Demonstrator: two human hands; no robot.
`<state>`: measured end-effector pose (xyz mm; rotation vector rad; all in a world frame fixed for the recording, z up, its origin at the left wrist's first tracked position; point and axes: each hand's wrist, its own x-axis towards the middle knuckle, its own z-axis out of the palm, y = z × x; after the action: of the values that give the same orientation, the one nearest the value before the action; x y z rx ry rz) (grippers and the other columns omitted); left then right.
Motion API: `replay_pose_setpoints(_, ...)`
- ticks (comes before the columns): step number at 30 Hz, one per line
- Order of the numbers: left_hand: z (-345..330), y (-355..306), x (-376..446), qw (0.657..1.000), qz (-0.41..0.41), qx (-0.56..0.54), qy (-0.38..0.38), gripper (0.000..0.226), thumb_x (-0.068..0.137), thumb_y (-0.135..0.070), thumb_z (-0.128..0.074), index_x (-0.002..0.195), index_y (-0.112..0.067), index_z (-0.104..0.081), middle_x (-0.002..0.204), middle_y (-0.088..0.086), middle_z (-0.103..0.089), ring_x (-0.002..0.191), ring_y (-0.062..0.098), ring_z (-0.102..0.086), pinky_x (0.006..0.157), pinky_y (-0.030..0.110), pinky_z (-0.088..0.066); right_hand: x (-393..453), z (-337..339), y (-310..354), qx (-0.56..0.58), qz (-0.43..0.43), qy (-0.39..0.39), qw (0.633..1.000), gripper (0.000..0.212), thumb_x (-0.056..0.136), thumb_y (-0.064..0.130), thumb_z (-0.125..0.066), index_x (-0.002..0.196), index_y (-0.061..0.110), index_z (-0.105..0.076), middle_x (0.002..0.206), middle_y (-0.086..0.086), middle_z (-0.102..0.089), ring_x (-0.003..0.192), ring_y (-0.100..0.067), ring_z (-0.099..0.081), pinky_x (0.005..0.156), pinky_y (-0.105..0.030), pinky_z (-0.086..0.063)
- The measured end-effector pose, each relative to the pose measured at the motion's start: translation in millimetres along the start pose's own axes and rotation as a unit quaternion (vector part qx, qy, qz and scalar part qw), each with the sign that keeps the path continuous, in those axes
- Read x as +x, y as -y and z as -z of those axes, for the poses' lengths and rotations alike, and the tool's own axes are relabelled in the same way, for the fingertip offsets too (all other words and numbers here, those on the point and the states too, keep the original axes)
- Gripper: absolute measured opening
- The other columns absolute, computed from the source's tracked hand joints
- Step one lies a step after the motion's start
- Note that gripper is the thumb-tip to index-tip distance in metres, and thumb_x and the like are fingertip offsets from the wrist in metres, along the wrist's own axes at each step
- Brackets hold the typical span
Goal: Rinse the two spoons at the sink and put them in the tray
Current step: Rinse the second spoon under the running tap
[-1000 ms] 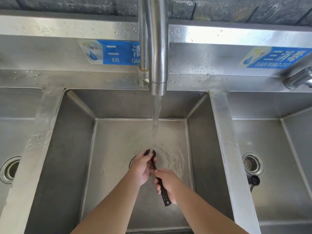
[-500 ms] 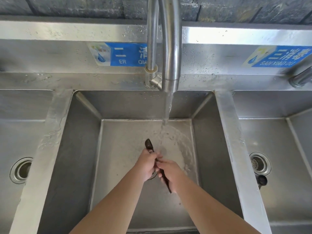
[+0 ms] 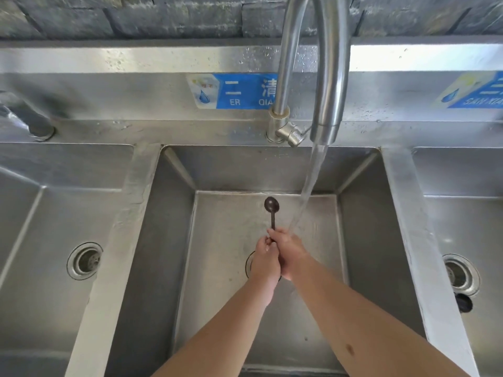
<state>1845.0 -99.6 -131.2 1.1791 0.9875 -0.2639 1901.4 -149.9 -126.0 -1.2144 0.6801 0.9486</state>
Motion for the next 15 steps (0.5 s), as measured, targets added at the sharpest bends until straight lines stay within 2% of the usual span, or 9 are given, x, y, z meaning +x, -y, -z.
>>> replay_pose_setpoints(2, -1, 6, -1, 0.996, 0.064, -0.069, 0.003, 0.031, 0.099, -0.037, -0.04, 0.11, -0.02, -0.062, 0.105, 0.008, -0.069, 0.095, 0.024, -0.067, 0.087, 0.044, -0.055, -11, 6, -11, -0.048, 0.012, -0.033, 0.998, 0.012, 0.095, 0.014, -0.058, 0.088, 0.007, -0.065, 0.071, -0.014, -0.069, 0.067, -0.028, -0.07, 0.073, -0.047, -0.06)
replay_pose_setpoints(3, -1, 8, -3, 0.992, 0.094, -0.088, 0.007, 0.037, 0.098, -0.041, -0.04, 0.099, -0.016, -0.066, 0.09, 0.007, -0.071, 0.08, 0.021, -0.068, 0.074, 0.038, -0.057, -16, 10, -17, -0.073, 0.019, -0.054, 0.996, 0.014, 0.094, 0.014, -0.059, 0.084, 0.008, -0.066, 0.065, -0.011, -0.07, 0.061, -0.027, -0.07, 0.067, -0.044, -0.061)
replay_pose_setpoints(5, -2, 13, -6, 0.99, 0.109, -0.087, 0.009, 0.041, 0.098, -0.044, -0.04, 0.081, -0.014, -0.063, 0.055, -0.001, -0.06, 0.046, 0.013, -0.053, 0.049, 0.026, -0.042, -27, 21, -27, -0.117, 0.03, -0.091, 0.989, 0.016, 0.094, 0.013, -0.058, 0.081, 0.008, -0.066, 0.052, -0.005, -0.064, 0.045, -0.02, -0.062, 0.047, -0.031, -0.055)
replay_pose_setpoints(7, -3, 16, -6, 0.993, 0.094, -0.077, 0.003, 0.033, 0.099, -0.036, -0.041, 0.084, -0.012, -0.057, 0.04, -0.005, -0.049, 0.033, 0.011, -0.039, 0.038, 0.022, -0.03, -37, 28, -35, -0.131, 0.014, -0.105, 0.986, 0.018, 0.095, 0.011, -0.054, 0.084, 0.006, -0.068, 0.049, -0.005, -0.06, 0.038, -0.017, -0.053, 0.037, -0.024, -0.044)
replay_pose_setpoints(11, -6, 19, -7, 0.992, 0.124, -0.037, 0.012, 0.024, 0.096, -0.021, -0.044, 0.084, -0.006, -0.058, 0.046, 0.004, -0.05, 0.025, 0.015, -0.033, 0.03, 0.014, -0.022, -59, 36, -46, -0.107, -0.038, -0.108, 0.988, 0.029, 0.093, 0.001, -0.041, 0.078, 0.003, -0.065, 0.044, -0.007, -0.051, 0.032, -0.016, -0.042, 0.033, -0.02, -0.033)
replay_pose_setpoints(15, -3, 24, -14, 0.991, 0.118, -0.052, 0.04, 0.019, 0.096, -0.006, -0.042, 0.087, -0.002, -0.059, 0.061, 0.012, -0.055, 0.03, 0.019, -0.044, 0.028, 0.018, -0.03, -76, 42, -48, -0.092, -0.049, -0.096, 0.99, 0.028, 0.095, -0.004, -0.039, 0.08, 0.003, -0.062, 0.05, -0.01, -0.049, 0.036, -0.017, -0.042, 0.034, -0.02, -0.03)
